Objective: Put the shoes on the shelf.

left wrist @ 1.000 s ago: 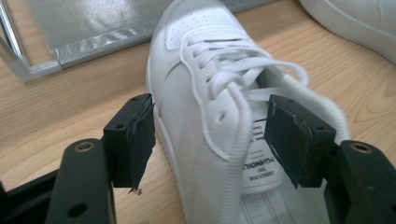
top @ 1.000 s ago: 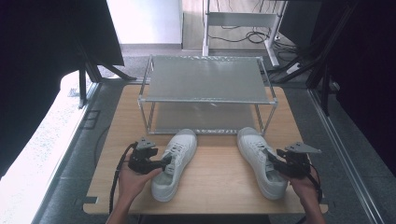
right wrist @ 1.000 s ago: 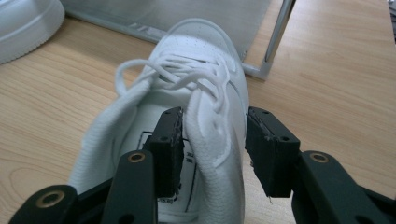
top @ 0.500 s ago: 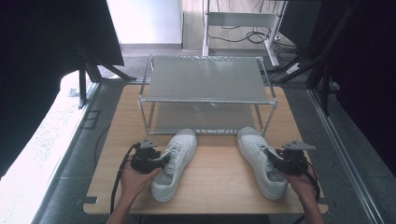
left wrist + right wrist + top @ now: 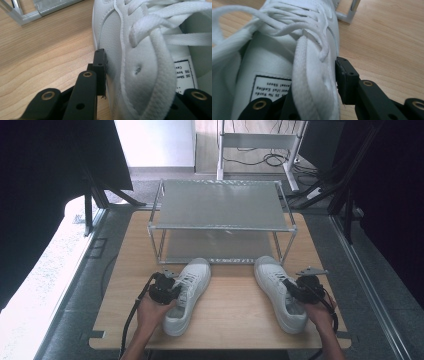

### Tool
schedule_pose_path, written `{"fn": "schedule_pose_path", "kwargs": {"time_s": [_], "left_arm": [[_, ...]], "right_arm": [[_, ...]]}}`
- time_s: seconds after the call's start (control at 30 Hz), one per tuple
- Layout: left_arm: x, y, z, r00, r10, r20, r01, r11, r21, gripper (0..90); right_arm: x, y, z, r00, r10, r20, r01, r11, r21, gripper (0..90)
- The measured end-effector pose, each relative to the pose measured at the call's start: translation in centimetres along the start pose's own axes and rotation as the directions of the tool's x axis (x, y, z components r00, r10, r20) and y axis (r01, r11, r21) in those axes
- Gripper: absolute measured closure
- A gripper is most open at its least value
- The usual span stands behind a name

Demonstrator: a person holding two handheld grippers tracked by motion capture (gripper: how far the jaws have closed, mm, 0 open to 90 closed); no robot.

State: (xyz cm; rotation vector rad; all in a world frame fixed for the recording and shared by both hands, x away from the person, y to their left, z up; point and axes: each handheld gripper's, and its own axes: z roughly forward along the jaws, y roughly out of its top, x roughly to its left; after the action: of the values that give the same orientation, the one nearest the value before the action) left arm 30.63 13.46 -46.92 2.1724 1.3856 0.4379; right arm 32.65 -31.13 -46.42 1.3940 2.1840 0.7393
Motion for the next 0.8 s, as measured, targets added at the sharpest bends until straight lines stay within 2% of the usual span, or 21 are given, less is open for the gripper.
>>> {"fn": "schedule_pose_path", "kwargs": {"time_s": [0.23,0.47,0.67,0.8], "left_arm": [[0.0,-0.2,0.0,0.9998,-0.017,-0.004,0.017,0.9997,-0.015,79.5],[0.6,-0.4,-0.1,0.9979,-0.057,0.032,0.058,0.9976,-0.037,79.8],[0.8,-0.5,-0.1,0.9968,-0.067,0.043,0.070,0.9962,-0.053,80.6],[1.1,-0.6,-0.3,0.9936,-0.084,0.076,0.090,0.9930,-0.077,81.3]], "right_arm": [[-0.1,0.2,0.4,0.9999,0.005,0.015,-0.005,0.999,0.039,80.9],[-0.3,0.1,0.4,0.9997,0.016,0.017,-0.017,0.999,0.034,85.2],[-0.9,-0.1,0.4,0.9989,0.046,-0.014,-0.045,0.999,0.021,85.6],[-1.2,-0.2,0.4,0.9971,0.069,-0.032,-0.069,0.998,0.011,86.1]]}}
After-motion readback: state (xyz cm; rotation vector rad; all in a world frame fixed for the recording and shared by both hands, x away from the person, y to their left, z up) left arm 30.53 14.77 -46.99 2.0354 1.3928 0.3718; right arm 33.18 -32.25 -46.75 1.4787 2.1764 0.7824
